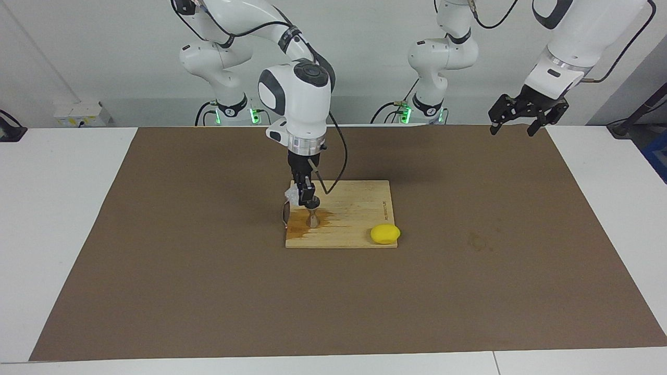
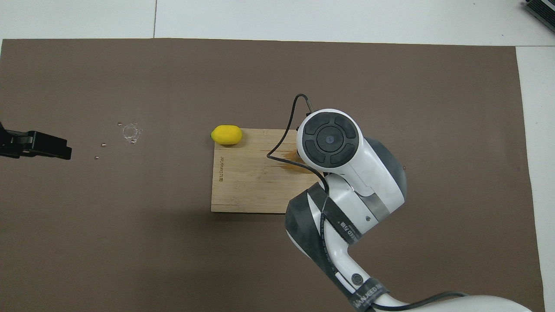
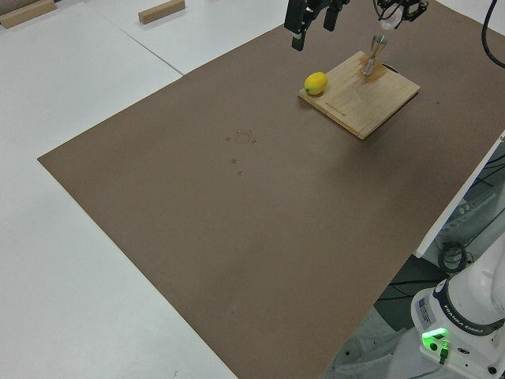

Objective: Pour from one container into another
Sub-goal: 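Tilt the clear glass over the metal cup with the right gripper, then turn the glass upright and carry it back with the right gripper, then lower the clear glass onto the table and open the right gripper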

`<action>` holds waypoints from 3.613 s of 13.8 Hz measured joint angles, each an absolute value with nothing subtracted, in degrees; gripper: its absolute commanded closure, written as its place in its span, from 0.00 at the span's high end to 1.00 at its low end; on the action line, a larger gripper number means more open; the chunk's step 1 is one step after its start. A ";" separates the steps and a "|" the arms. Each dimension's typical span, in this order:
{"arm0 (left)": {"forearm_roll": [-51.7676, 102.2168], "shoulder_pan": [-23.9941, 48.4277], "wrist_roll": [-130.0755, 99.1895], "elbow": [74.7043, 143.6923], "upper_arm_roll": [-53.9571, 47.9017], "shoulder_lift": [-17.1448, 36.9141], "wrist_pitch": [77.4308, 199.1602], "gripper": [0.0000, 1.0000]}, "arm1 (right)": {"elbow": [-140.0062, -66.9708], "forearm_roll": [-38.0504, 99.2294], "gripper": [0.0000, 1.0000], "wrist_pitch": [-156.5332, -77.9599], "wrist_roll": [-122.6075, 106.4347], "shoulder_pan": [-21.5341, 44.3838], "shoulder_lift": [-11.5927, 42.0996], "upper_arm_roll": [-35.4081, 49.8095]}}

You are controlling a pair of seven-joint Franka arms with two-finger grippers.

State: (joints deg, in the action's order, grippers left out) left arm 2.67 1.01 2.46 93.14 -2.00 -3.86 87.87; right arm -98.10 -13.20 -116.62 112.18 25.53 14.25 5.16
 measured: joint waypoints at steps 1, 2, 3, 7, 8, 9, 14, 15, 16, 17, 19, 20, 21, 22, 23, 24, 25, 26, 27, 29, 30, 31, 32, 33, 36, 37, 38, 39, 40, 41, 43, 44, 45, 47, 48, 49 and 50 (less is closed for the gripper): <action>2.67 1.01 2.47 93.14 -1.99 -3.86 87.83 1.00 | -97.95 -11.89 0.00 -116.62 112.18 25.07 14.25 5.15; 2.68 1.01 2.46 93.14 -1.99 -3.86 87.82 1.00 | -97.82 -10.35 0.00 -116.63 112.18 24.54 14.25 5.14; 2.68 1.01 2.46 93.14 -1.99 -3.86 87.80 1.00 | -97.70 -8.61 0.00 -116.63 112.18 23.83 14.25 5.13; 2.68 1.01 2.46 93.14 -1.98 -3.86 87.78 1.00 | -97.65 -1.93 0.00 -116.64 111.36 19.82 14.47 5.10; 2.68 1.01 2.46 93.14 -1.98 -3.86 87.77 1.00 | -97.72 -0.36 0.00 -116.61 110.48 18.58 14.67 5.09; 2.68 1.01 2.46 93.14 -1.98 -3.86 87.77 1.00 | -97.87 1.29 0.00 -116.59 109.62 17.36 14.84 5.07; 2.68 1.01 2.46 93.14 -1.98 -3.86 87.76 1.00 | -99.88 12.32 0.00 -116.57 103.29 10.74 15.02 4.93; 2.68 1.01 2.46 93.15 -1.98 -3.86 87.76 1.00 | -100.65 14.70 0.00 -116.57 100.83 9.14 15.00 4.91; 2.68 1.01 2.46 93.15 -1.98 -3.86 87.75 1.00 | -101.52 16.94 0.00 -116.57 98.31 7.48 14.95 4.87; 2.68 1.01 2.47 93.15 -1.98 -3.86 87.75 1.00 | -102.51 19.27 0.00 -116.67 95.85 5.68 14.82 4.85; 2.68 1.01 2.47 93.15 -1.98 -3.86 87.75 1.00 | -105.25 24.04 0.00 -117.48 89.45 1.67 14.16 4.81; 2.68 1.01 2.47 93.15 -1.98 -3.86 87.75 1.00 | -107.07 26.18 0.00 -118.46 86.35 -0.13 13.58 4.78; 2.68 1.01 2.47 93.15 -1.98 -3.86 87.75 1.00 | -109.11 28.60 0.00 -119.52 83.23 -1.89 12.89 4.78; 2.68 1.01 2.47 93.15 -1.98 -3.86 87.74 1.00 | -111.03 31.20 0.00 -120.22 80.18 -3.55 12.23 4.76; 2.68 1.01 2.46 93.15 -1.98 -3.86 87.74 1.00 | -112.64 33.44 0.00 -120.46 77.26 -5.24 11.73 4.74; 2.68 1.01 2.47 93.15 -1.98 -3.86 87.74 1.00 | -114.01 35.31 0.00 -120.48 74.10 -7.02 11.46 4.73; 2.68 1.01 2.46 93.15 -1.98 -3.86 87.74 1.00 | -115.14 36.81 0.00 -120.48 71.10 -8.69 11.40 4.72; 2.68 1.01 2.46 93.15 -1.98 -3.86 87.74 1.00 | -116.14 37.92 0.00 -120.48 68.10 -10.24 11.41 4.71; 2.68 1.01 2.46 93.15 -1.98 -3.86 87.74 1.00 | -117.03 38.80 0.00 -120.48 65.22 -11.57 11.41 4.70; 2.68 1.01 2.47 93.15 -1.98 -3.86 87.74 1.00 | -118.30 39.76 0.00 -120.48 61.36 -13.60 11.43 4.70; 2.68 1.01 2.47 93.15 -1.98 -3.86 87.74 1.00 | -118.73 39.83 0.00 -120.48 59.99 -14.37 11.51 4.71; 2.68 1.01 2.46 93.14 -1.98 -3.87 87.74 1.00 | -119.03 39.90 0.00 -120.48 58.48 -15.15 11.77 4.72; 2.68 1.01 2.46 93.15 -1.98 -3.86 87.73 1.00 | -119.29 40.32 0.00 -120.48 56.79 -15.91 12.19 4.73; 2.68 1.01 2.46 93.15 -1.98 -3.86 87.73 1.00 | -119.51 41.32 0.00 -120.46 54.53 -16.80 12.82 4.74; 2.69 1.01 2.47 93.15 -1.98 -3.86 87.73 1.00 | -119.81 42.12 0.00 -120.41 49.68 -19.23 14.97 4.73; 2.69 1.01 2.46 93.15 -1.98 -3.86 87.73 1.00 | -119.83 42.13 0.00 -120.41 48.35 -19.59 15.61 4.72; 2.69 1.01 2.47 93.15 -1.98 -3.86 87.73 1.00 | -119.83 42.14 0.00 -120.41 47.34 -19.71 16.08 4.73; 2.69 1.01 2.46 93.15 -1.98 -3.86 87.73 1.00 | -119.83 42.14 0.00 -120.41 46.90 -19.72 16.38 4.75; 2.69 1.01 2.46 93.15 -1.98 -3.86 87.73 1.00 | -119.84 42.14 0.00 -120.41 46.84 -19.72 16.48 4.80; 2.69 1.01 2.46 93.15 -1.98 -3.86 87.73 1.00 | -119.86 42.14 0.00 -120.41 46.84 -19.72 16.48 4.84; 2.69 1.01 2.47 93.15 -1.98 -3.86 87.73 1.00 | -120.05 42.14 0.00 -120.41 46.84 -19.72 16.48 4.87; 2.69 1.01 2.46 93.15 -1.98 -3.86 87.73 1.00 | -120.23 42.14 0.13 -120.41 46.84 -19.72 16.48 4.87; 2.69 1.01 2.47 93.15 -1.98 -3.86 87.73 1.00 | -120.41 42.14 0.34 -120.41 46.83 -19.72 16.48 4.87; 2.69 1.01 2.46 93.15 -1.98 -3.86 87.73 1.00 | -120.77 42.14 0.91 -120.41 46.79 -19.72 16.48 4.87; 2.69 1.01 2.47 93.15 -1.98 -3.86 87.73 1.00 | -120.92 42.14 1.00 -120.43 46.75 -19.72 16.48 4.87; 2.69 1.01 2.46 93.15 -1.98 -3.86 87.73 1.00 | -121.01 42.14 1.00 -120.43 46.72 -19.72 16.48 4.85; 2.69 1.01 2.47 93.15 -1.98 -3.86 87.73 1.00 | -121.16 42.14 1.00 -120.43 46.71 -19.73 16.47 4.81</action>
State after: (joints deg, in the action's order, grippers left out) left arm 2.69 1.01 2.47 93.15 -1.98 -3.86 87.73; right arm -121.16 42.14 -120.43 46.71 -19.73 16.47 4.81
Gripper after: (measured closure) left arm 0.000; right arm 0.207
